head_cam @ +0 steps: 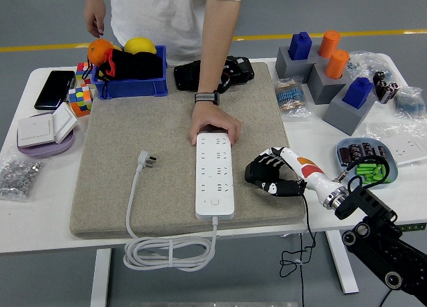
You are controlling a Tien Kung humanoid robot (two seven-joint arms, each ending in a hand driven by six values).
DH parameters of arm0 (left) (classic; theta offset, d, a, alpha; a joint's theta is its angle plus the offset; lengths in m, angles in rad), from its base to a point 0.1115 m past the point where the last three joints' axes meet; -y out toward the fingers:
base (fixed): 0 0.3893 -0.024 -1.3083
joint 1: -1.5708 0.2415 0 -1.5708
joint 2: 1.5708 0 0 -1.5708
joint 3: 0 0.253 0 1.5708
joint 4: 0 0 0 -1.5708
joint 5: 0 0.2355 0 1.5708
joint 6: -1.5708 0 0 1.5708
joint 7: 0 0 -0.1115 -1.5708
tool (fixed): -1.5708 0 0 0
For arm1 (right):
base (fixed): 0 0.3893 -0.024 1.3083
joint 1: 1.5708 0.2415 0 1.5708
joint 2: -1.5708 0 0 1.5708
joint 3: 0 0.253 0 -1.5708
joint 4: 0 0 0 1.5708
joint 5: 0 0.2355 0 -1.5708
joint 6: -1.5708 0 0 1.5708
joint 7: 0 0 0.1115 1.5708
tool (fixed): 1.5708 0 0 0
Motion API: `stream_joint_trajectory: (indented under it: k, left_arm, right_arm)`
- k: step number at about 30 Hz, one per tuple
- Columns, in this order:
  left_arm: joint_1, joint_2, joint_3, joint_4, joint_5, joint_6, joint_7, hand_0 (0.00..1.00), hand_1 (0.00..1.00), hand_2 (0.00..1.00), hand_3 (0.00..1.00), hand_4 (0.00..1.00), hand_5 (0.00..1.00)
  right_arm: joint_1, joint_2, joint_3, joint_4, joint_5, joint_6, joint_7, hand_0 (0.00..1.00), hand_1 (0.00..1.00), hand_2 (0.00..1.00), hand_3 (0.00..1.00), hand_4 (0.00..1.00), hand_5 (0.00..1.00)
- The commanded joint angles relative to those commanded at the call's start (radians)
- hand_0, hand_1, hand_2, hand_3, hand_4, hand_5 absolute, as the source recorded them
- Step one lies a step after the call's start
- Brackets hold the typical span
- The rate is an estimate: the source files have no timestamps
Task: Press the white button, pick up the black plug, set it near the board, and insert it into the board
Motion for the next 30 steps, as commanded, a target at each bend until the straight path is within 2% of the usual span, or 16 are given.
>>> stream_joint_trajectory:
  k: [2, 3, 8, 9, 18, 30]
  left_arm:
    - [0.000, 0.000, 0.000, 0.000, 0.000, 0.000, 0.000, 0.473, 0.496, 0.500, 0.585, 0.565, 0.268]
    - [-0.001, 0.000, 0.000, 0.000, 0.000, 0.000, 0.000, 0.473, 0.496, 0.500, 0.585, 0.565, 0.269]
    - [0.001, 0.000, -0.001, 0.000, 0.001, 0.000, 0.001, 0.473, 0.496, 0.500, 0.585, 0.565, 0.269]
    - [0.001, 0.000, -0.001, 0.000, 0.001, 0.000, 0.001, 0.474, 0.498, 0.500, 0.585, 0.564, 0.268]
    - [0.002, -0.001, 0.001, 0.000, -0.002, 0.000, 0.000, 0.474, 0.497, 0.500, 0.585, 0.565, 0.268]
    - [0.001, 0.000, -0.002, 0.000, 0.000, 0.000, 0.000, 0.474, 0.498, 0.500, 0.585, 0.565, 0.268]
  right_arm:
    - [0.001, 0.000, -0.002, -0.007, -0.002, -0.010, 0.012, 0.457, 0.469, 0.504, 0.592, 0.766, 0.002]
    - [0.001, 0.000, -0.003, -0.008, -0.003, -0.012, 0.015, 0.405, 0.360, 0.383, 0.519, 0.813, 0.002]
    - [-0.001, -0.003, -0.001, 0.001, 0.001, -0.032, 0.033, 0.405, 0.360, 0.383, 0.519, 0.813, 0.002]
    - [-0.001, -0.004, 0.000, 0.004, 0.001, -0.032, 0.033, 0.339, 0.282, 0.302, 0.483, 0.751, 0.002]
    - [-0.006, -0.010, 0.011, 0.044, 0.008, -0.028, 0.037, 0.331, 0.269, 0.293, 0.479, 0.735, 0.002]
    - [-0.010, -0.026, 0.011, 0.187, 0.015, -0.003, -0.008, 0.326, 0.261, 0.286, 0.477, 0.729, 0.002]
